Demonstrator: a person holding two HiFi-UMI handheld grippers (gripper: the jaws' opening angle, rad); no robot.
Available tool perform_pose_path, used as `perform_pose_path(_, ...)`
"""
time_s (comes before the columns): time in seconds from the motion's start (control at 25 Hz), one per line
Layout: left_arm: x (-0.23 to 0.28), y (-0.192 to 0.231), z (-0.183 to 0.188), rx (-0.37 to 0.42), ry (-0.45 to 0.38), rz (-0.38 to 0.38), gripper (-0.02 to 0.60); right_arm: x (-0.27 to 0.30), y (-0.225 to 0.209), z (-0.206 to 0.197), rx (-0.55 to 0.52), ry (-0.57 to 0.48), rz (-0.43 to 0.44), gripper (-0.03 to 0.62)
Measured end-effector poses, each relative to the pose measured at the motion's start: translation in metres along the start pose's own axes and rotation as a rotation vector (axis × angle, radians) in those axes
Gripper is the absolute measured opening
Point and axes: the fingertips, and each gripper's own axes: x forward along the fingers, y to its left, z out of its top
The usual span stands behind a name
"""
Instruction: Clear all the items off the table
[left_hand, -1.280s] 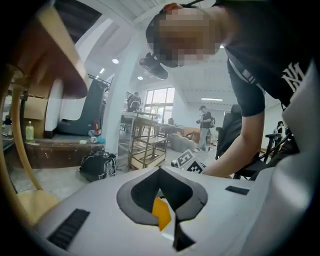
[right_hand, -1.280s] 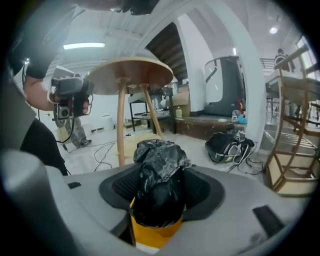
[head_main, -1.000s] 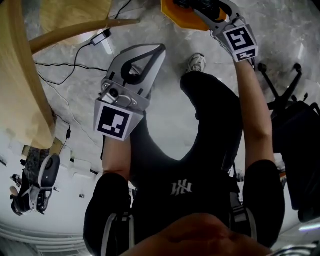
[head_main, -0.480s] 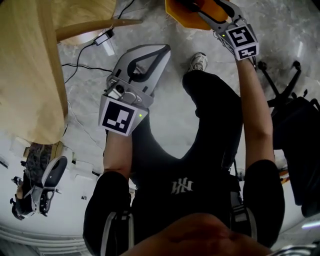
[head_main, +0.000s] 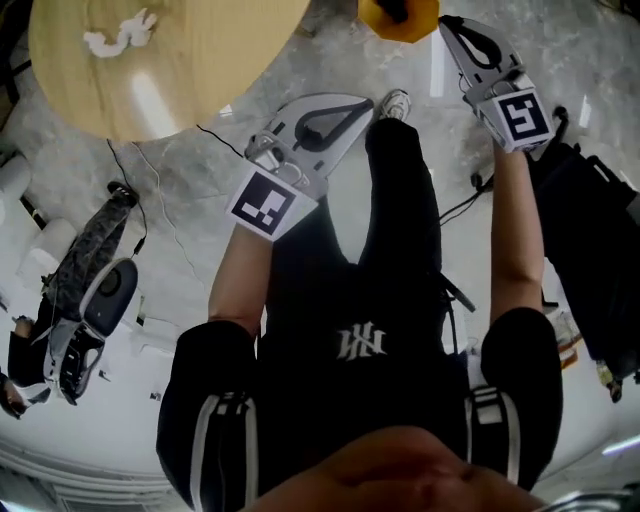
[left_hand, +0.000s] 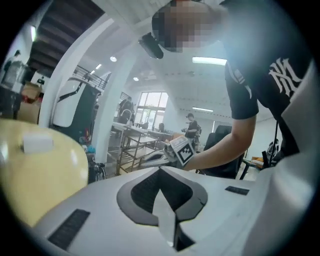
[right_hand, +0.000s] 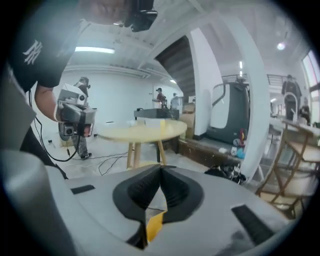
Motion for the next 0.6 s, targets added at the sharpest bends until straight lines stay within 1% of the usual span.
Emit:
perform_pose_path(0.04, -0.018, -0.001, 0.023, 0.025, 0.009, 0.004, 0.012, -0.011, 0.008, 0.038, -0.029, -0.016, 0.0, 0.003)
perform_pose_path(0.12, -0.06, 0.005, 0.072, 0.011, -0.004, 0.04, 0.012, -0.033, 0.026, 0.121, -0.078, -0.071, -0.001, 0.003)
perform_pose_path(0.2, -0.107, 0.013, 0.125, -0.002, -0.068, 0.077, 0.012, -0.053, 0.048, 0.204, -0.136, -0.126, -0.008, 0.003)
perform_pose_path(0.32, -0.179, 0.035, 0.194, 0.05, -0.165, 0.12, 0.014, -0.073, 0.077, 0.323, -0.271, -0.181, -0.054, 0.003)
perform_pose_path(0.36, -0.204, 0.043, 0.211, 0.069, -0.185, 0.135, 0.012, -0.076, 0.088, 0.358, -0.304, -0.207, -0.064, 0.003)
perform_pose_path(0.44, -0.248, 0.057, 0.237, 0.082, -0.211, 0.16, 0.014, -0.078, 0.114, 0.419, -0.312, -0.27, -0.068, 0.003)
perform_pose_path(0.52, -0.288, 0.073, 0.255, 0.062, -0.243, 0.183, 0.012, -0.073, 0.139, 0.465, -0.317, -0.316, -0.065, 0.003)
perform_pose_path(0.6, -0.323, 0.091, 0.268, 0.046, -0.281, 0.215, 0.012, -0.064, 0.164, 0.504, -0.355, -0.346, -0.073, 0.003)
